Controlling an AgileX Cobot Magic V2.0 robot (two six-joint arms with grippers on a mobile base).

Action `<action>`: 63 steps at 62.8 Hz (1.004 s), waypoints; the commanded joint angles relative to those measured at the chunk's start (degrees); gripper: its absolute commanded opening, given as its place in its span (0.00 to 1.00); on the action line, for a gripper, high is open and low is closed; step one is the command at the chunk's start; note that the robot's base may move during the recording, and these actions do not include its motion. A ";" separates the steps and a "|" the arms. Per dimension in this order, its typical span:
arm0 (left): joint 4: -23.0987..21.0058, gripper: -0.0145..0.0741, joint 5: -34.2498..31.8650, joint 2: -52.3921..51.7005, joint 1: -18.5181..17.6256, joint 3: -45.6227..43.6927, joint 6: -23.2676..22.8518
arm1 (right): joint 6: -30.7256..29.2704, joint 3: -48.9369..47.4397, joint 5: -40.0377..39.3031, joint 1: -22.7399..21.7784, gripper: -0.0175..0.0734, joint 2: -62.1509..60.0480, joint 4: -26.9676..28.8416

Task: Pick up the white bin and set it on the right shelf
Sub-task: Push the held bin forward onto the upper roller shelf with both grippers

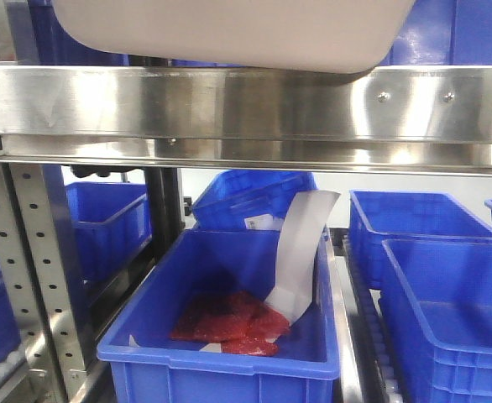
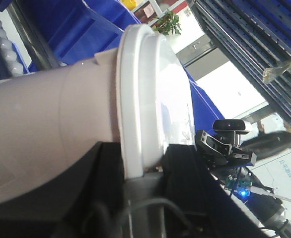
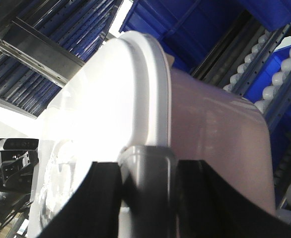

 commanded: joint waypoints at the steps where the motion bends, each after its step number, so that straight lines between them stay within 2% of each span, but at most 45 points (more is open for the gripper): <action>1: -3.47 0.02 9.25 -2.52 -1.31 -1.76 2.25 | -0.99 -1.88 5.82 1.00 0.35 -2.64 3.50; 63: -3.85 0.02 9.25 -2.52 -1.31 -1.76 2.25 | -0.99 -1.88 5.82 1.00 0.35 -2.64 3.50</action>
